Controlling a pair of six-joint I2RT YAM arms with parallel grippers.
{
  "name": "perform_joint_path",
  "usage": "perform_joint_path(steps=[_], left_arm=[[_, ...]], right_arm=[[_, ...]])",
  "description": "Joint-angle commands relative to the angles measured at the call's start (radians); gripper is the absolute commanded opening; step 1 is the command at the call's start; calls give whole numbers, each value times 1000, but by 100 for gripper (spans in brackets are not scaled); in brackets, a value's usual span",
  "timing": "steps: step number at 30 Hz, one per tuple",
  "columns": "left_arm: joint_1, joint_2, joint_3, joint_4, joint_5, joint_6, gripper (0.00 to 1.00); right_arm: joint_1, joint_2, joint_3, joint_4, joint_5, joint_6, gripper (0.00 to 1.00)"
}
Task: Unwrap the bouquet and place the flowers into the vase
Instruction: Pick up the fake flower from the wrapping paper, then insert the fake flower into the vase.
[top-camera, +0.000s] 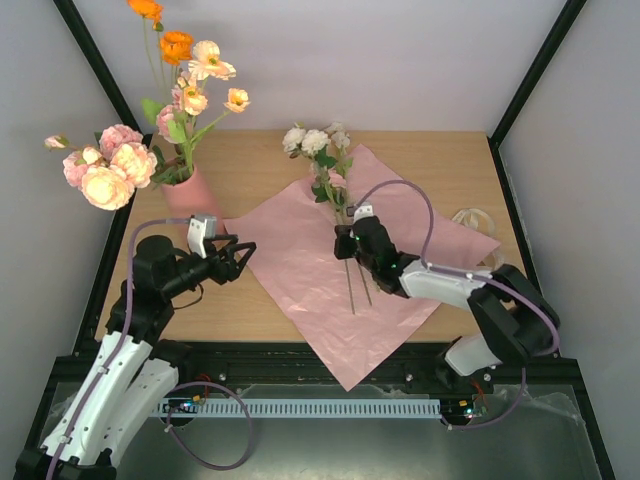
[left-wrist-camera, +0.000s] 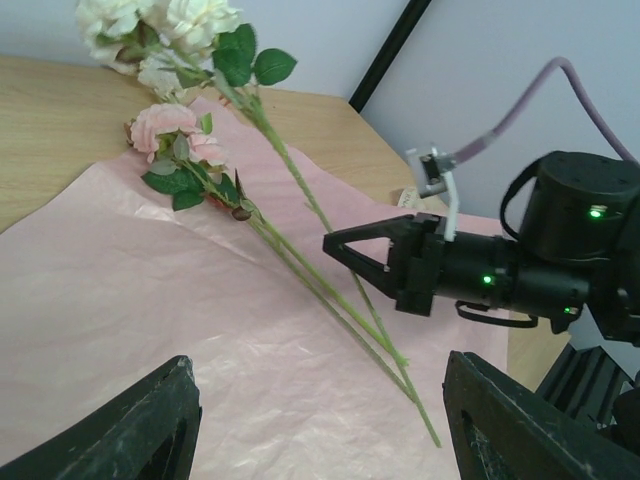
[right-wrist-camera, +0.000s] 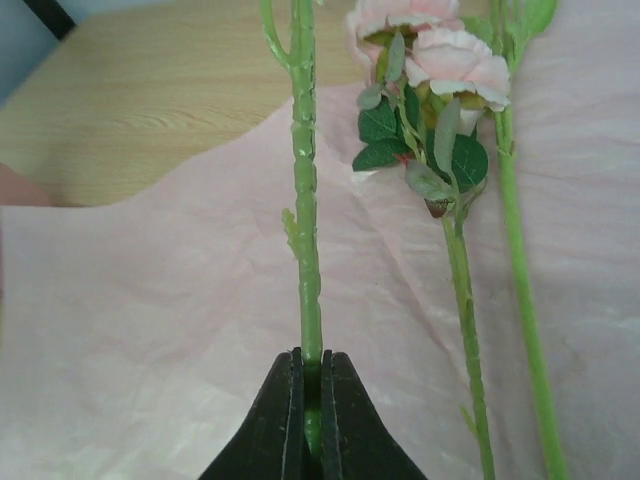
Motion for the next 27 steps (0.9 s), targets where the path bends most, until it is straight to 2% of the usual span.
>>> perform_joint_path(steps=[1,8,17,21,27], left_arm=[[0,-22,7,36,20,-3,99],[0,-21,-16,117,55,-89,97],[-2,-23,-42,305,142,-248,91],[-10,-14,-52,406,195,-328,87],[-56,-20,-55,454,231,-331,80]], right_arm=[[0,-133,-98,203,-57,36,1],[4,-352,-229,320,-83,66,1],[33,-579,-298,466,-204,-11,1],[77,-628,-312,543,-280,-50,1],[128,-632,-298,604,-335,-67,1]])
